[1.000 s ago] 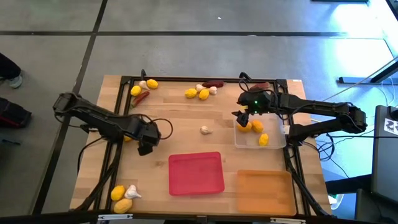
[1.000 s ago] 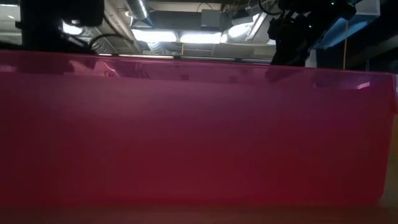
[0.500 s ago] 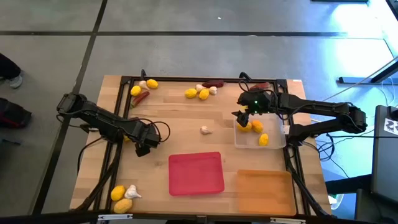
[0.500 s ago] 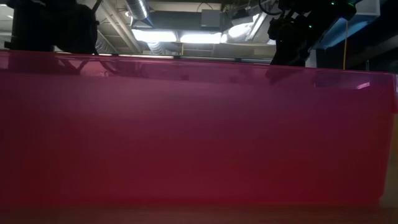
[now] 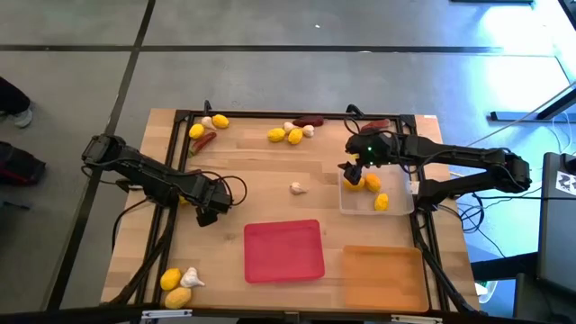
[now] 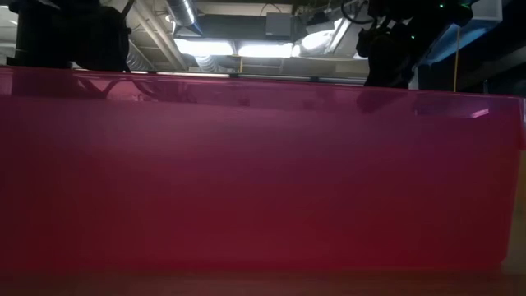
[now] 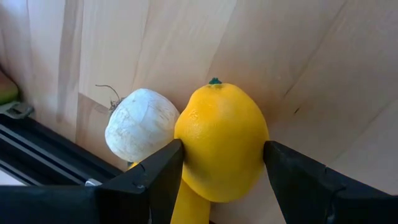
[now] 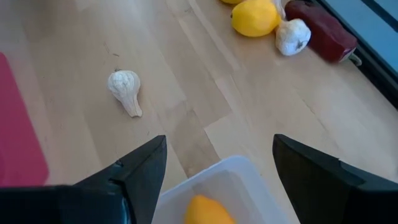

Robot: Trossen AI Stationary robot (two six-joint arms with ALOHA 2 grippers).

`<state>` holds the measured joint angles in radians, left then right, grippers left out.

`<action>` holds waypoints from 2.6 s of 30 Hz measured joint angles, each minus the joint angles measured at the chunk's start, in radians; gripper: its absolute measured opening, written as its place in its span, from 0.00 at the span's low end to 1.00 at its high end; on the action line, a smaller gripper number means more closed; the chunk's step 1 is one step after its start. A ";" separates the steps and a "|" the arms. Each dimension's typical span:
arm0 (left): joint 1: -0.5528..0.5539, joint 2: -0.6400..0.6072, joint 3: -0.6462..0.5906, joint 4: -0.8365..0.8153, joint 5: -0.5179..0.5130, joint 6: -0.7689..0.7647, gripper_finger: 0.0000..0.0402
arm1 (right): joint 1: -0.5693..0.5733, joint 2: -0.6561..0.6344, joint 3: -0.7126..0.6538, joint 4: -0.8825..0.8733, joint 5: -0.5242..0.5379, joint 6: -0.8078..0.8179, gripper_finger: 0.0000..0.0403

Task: Sort produce into baskets
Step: Put the yellow lemon into the transparent bin

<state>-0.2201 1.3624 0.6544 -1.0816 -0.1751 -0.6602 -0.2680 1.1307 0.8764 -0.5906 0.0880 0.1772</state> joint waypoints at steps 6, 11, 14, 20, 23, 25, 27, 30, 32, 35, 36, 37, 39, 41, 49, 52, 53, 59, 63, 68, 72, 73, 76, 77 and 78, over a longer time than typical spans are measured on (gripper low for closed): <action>0.000 0.001 -0.001 0.006 -0.005 0.025 0.55 | -0.001 0.002 0.000 0.000 -0.001 -0.015 0.71; 0.000 0.001 -0.001 0.014 -0.013 0.068 0.54 | -0.001 0.002 0.000 -0.002 -0.001 -0.028 0.71; 0.000 0.001 -0.001 0.014 -0.013 0.090 0.51 | 0.000 0.002 0.000 -0.003 0.016 -0.032 0.71; 0.000 0.000 0.000 0.014 -0.014 0.090 0.40 | -0.001 0.002 0.000 -0.003 0.016 -0.028 0.71; 0.000 -0.002 0.008 0.010 -0.014 0.091 0.36 | -0.001 0.002 0.000 -0.002 0.016 -0.028 0.71; 0.000 -0.004 0.024 -0.002 -0.013 0.099 0.35 | -0.001 0.002 0.000 -0.001 0.016 -0.028 0.71; 0.000 -0.013 0.043 0.015 -0.006 0.105 0.35 | -0.001 0.002 -0.001 0.008 0.016 -0.027 0.71; 0.000 -0.038 0.069 0.024 -0.010 0.117 0.35 | 0.000 0.002 -0.001 0.017 0.016 -0.023 0.71; -0.002 -0.051 0.086 0.029 -0.017 0.128 0.35 | 0.000 0.002 -0.001 0.018 0.007 -0.011 0.71; -0.002 -0.082 0.104 0.046 -0.022 0.138 0.35 | 0.000 0.002 -0.001 0.017 -0.011 0.000 0.71; -0.002 -0.093 0.106 0.057 -0.024 0.139 0.35 | -0.001 0.002 -0.001 0.017 -0.022 0.001 0.71; -0.002 -0.105 0.109 0.072 -0.027 0.143 0.35 | 0.000 0.002 -0.001 0.017 -0.032 0.001 0.71; -0.002 -0.134 0.110 0.113 -0.033 0.149 0.35 | 0.000 0.002 -0.001 0.017 -0.053 0.001 0.71; -0.002 -0.162 0.110 0.163 -0.039 0.170 0.35 | 0.000 0.002 -0.001 0.017 -0.055 0.002 0.71; -0.002 -0.245 0.112 0.510 -0.099 0.324 0.35 | 0.000 0.002 -0.001 0.093 -0.101 -0.005 0.71; -0.002 -0.247 0.112 0.634 -0.117 0.410 0.35 | 0.000 0.002 -0.001 0.145 -0.132 -0.002 0.71; 0.000 -0.247 0.112 0.671 -0.122 0.440 0.35 | 0.000 0.002 -0.001 0.165 -0.147 -0.003 0.71; 0.025 -0.247 0.104 0.883 -0.130 0.544 0.36 | 0.000 0.002 -0.001 0.315 -0.245 -0.003 0.71; 0.048 -0.224 0.103 0.986 -0.130 0.610 0.36 | 0.002 0.002 -0.001 0.432 -0.328 -0.002 0.71; 0.078 -0.171 0.102 1.141 -0.130 0.661 0.36 | 0.061 0.013 -0.001 0.566 -0.343 -0.002 0.71; 0.085 -0.127 0.102 1.264 -0.129 0.687 0.36 | 0.125 0.034 -0.001 0.617 -0.343 -0.013 0.71; 0.085 -0.118 0.102 1.292 -0.129 0.688 0.36 | 0.137 0.039 -0.003 0.621 -0.334 -0.014 0.71; 0.085 -0.089 0.102 1.351 -0.128 0.689 0.36 | 0.172 0.056 -0.001 0.672 -0.288 -0.016 0.71; 0.085 -0.081 0.102 1.368 -0.128 0.688 0.36 | 0.178 0.066 -0.002 0.689 -0.280 -0.016 0.71; 0.085 -0.073 0.102 1.378 -0.126 0.688 0.36 | 0.189 0.078 0.000 0.726 -0.267 -0.021 0.71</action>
<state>-0.1356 1.2890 0.7563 0.2965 -0.3012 0.0281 -0.0792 1.2082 0.8760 0.1357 -0.1791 0.1567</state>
